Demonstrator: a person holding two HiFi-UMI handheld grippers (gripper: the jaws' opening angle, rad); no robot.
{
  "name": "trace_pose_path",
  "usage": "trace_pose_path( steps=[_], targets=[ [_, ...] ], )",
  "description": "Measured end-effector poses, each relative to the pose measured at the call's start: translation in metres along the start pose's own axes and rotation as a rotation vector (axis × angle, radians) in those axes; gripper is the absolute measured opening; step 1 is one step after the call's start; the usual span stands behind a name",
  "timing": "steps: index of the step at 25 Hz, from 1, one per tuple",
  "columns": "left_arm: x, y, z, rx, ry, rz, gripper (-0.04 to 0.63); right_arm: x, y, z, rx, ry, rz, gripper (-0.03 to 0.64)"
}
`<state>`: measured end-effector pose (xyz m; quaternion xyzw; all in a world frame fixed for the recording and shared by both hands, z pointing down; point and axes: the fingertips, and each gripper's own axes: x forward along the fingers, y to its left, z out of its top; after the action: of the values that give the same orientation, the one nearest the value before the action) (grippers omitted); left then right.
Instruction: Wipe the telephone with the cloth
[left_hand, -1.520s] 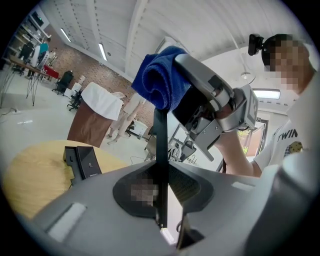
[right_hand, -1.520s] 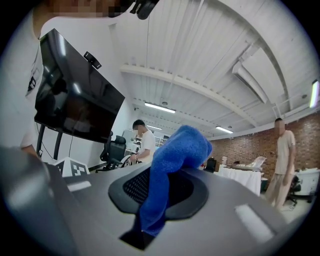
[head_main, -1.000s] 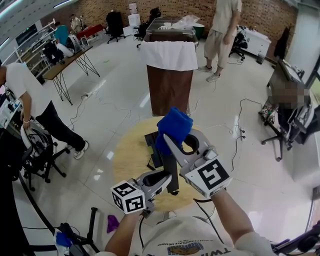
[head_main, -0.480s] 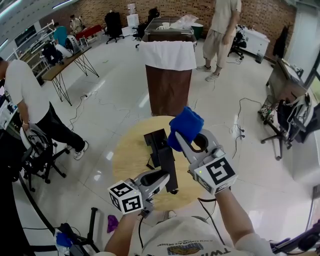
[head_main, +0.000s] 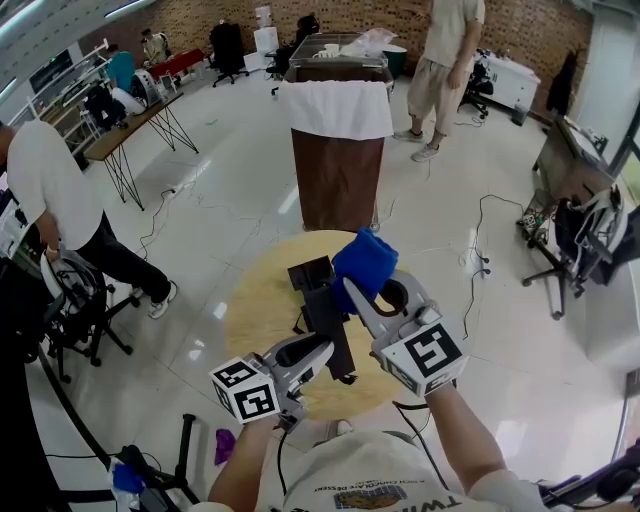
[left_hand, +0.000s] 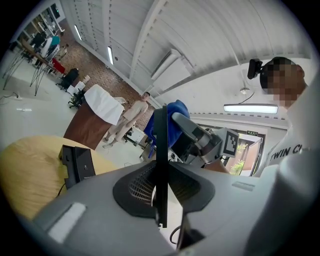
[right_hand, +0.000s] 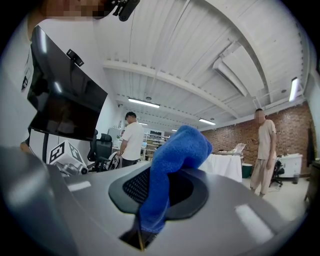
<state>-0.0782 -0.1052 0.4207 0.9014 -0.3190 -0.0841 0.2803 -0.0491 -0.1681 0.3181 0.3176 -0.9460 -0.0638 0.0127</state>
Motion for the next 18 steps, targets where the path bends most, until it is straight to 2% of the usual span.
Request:
trace_pose_path(
  steps=[18],
  targets=[
    [-0.014,0.012,0.033,-0.057,-0.070,0.023,0.061,-0.011,0.034,-0.038,0.085,0.060,0.048,0.061]
  ],
)
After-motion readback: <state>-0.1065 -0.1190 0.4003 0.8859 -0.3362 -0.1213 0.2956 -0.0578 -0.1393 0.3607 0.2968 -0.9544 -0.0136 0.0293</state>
